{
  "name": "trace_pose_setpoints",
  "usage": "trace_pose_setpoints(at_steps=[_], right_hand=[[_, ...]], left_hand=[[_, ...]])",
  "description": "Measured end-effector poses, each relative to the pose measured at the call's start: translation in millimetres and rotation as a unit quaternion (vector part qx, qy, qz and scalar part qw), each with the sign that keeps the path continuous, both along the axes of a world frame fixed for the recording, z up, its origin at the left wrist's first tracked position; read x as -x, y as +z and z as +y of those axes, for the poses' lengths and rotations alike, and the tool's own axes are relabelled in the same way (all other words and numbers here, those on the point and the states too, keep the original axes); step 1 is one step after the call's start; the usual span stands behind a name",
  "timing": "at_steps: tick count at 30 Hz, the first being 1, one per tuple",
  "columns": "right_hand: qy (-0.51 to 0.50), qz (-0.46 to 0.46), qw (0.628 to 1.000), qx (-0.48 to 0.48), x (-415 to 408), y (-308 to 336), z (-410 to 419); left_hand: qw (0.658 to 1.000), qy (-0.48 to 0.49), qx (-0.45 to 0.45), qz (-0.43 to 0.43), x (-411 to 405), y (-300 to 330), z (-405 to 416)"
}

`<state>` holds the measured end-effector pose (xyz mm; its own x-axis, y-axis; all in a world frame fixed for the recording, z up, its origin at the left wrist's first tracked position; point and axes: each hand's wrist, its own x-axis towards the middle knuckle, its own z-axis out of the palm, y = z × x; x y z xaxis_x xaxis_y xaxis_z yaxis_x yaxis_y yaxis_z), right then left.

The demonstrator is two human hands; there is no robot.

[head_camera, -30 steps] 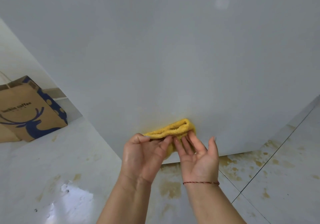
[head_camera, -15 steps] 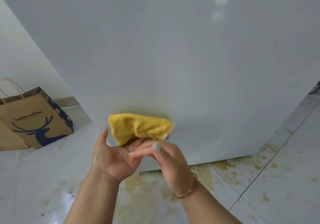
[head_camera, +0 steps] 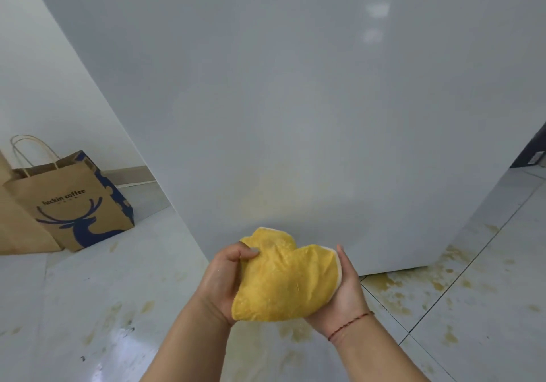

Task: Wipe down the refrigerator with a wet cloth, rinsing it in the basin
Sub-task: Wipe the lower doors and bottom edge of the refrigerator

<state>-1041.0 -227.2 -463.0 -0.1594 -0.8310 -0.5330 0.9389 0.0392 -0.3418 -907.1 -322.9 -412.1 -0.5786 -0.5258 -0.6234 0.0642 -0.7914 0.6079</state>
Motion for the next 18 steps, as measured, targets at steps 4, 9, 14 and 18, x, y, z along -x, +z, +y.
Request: trace_pose_setpoints(at_steps=[4,9,14,18], right_hand=[[0.016,0.028,0.999,0.012,15,7,3],[0.004,0.086,0.995,-0.052,14,1,2],[-0.031,0.056,0.997,-0.051,0,7,12],[-0.092,0.056,0.988,-0.112,15,-11,20]], left_hand=[[0.989,-0.045,0.089,-0.109,4,5,-2],[0.920,-0.062,0.304,-0.241,16,-4,6],[0.965,-0.151,0.210,-0.046,54,-23,48],[0.956,-0.235,0.169,-0.042,72,-35,58]])
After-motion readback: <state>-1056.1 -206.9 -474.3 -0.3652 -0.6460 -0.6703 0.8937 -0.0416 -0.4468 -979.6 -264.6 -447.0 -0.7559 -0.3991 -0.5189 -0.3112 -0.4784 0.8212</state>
